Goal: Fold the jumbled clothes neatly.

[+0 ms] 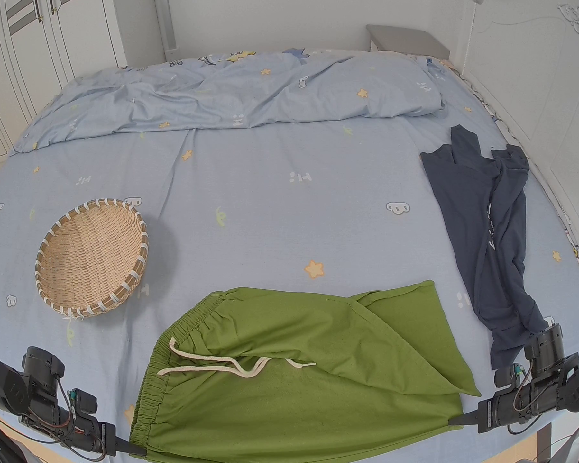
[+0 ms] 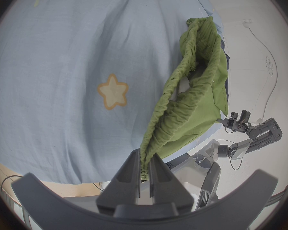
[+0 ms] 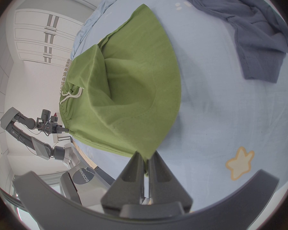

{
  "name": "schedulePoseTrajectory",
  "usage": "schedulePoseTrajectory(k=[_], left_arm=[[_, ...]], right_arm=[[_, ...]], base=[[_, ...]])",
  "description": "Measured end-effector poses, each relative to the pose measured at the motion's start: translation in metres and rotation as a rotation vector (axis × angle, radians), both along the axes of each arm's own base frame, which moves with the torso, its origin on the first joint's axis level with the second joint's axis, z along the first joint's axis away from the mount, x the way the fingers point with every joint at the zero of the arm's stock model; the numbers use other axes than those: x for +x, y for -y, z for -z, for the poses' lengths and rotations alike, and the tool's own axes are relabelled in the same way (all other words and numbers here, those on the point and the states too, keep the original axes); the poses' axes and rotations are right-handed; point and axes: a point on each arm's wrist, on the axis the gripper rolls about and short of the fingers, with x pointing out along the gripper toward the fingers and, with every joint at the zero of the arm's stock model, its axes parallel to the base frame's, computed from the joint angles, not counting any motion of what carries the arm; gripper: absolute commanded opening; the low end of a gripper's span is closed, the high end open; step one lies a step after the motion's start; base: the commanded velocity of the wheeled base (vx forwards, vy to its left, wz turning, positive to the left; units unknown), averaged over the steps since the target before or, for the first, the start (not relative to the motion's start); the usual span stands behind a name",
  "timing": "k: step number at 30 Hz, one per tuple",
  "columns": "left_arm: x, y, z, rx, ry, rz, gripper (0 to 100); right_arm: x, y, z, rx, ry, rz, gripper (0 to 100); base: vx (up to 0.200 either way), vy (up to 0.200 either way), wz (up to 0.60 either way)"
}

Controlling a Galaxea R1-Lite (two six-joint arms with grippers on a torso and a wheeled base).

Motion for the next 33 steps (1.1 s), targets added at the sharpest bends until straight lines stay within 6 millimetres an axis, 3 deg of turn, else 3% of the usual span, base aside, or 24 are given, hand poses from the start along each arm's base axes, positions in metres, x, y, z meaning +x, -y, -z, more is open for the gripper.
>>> schedulePoseTrajectory(k=[2, 3, 5, 6, 21, 33], left_arm=[[0.0, 0.0, 0.0, 0.0, -0.003, 0.003, 0], [-0.001, 0.0, 0.0, -0.001, -0.005, 0.003, 100], [-0.001, 0.0, 0.001, 0.002, -0.007, 0.003, 100], [-0.001, 0.0, 0.001, 0.004, -0.007, 0.003, 100], [-0.001, 0.0, -0.008, 0.0, 0.051, -0.009, 100], [0.001, 0.012, -0.055, -0.064, 0.246, -0.149, 100]], right_arm=[[0.0, 0.0, 0.0, -0.001, -0.001, 0.001, 0], [0.0, 0.0, 0.0, -0.002, -0.001, 0.001, 0], [0.0, 0.0, 0.0, -0.005, -0.002, 0.002, 0], [0.0, 0.0, 0.0, -0.006, -0.003, 0.002, 100], [-0.003, 0.001, -0.004, -0.001, 0.011, 0.005, 100], [-0.011, 0.015, -0.03, 0.009, 0.161, 0.09, 100]], base=[[0.0, 0.0, 0.0], [0.0, 0.0, 0.0], [0.0, 0.0, 0.0], [0.0, 0.0, 0.0], [0.0, 0.0, 0.0], [0.0, 0.0, 0.0]])
